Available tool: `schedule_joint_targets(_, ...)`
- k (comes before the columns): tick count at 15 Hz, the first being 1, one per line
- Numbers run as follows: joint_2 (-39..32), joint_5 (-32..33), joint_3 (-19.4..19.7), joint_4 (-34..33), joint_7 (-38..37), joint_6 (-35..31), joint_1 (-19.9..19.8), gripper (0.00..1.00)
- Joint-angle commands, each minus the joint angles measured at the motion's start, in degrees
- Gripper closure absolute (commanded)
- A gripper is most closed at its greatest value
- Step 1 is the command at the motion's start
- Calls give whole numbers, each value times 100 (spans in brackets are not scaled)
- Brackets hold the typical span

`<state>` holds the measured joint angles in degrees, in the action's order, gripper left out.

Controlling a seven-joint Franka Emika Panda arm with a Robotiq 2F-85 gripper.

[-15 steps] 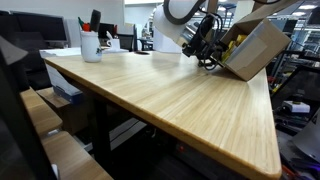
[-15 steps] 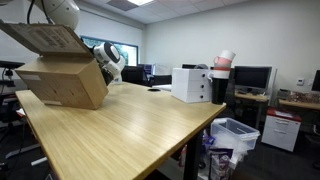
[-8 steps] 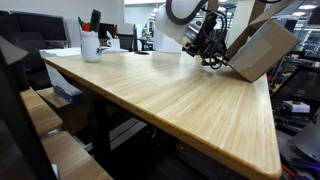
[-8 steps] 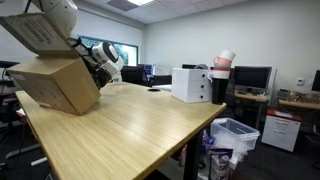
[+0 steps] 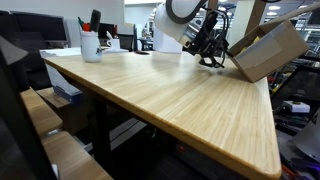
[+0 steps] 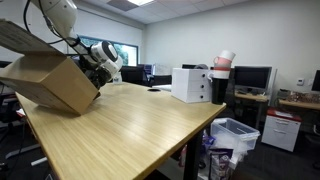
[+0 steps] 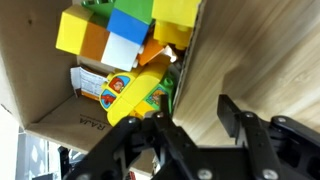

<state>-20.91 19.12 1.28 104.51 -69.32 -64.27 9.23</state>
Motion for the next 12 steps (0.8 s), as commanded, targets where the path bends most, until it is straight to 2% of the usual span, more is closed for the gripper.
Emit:
schedule_joint_targets(1,155,166,-93,1,405,140,-70,49)
schedule_joint_targets(2,152,178,-98,-27,453,157,-71,63)
schedule_joint_targets(3,158,184,-101,-36,494,162,-72,63)
schedule_joint_targets(4,169,174,-104,-39,516,149,-75,68)
schedule_joint_targets(9,166,110,-112,-122,635,99,-86,100)
schedule_joint_targets(12,104,92,-122,-220,934,163,-115,100)
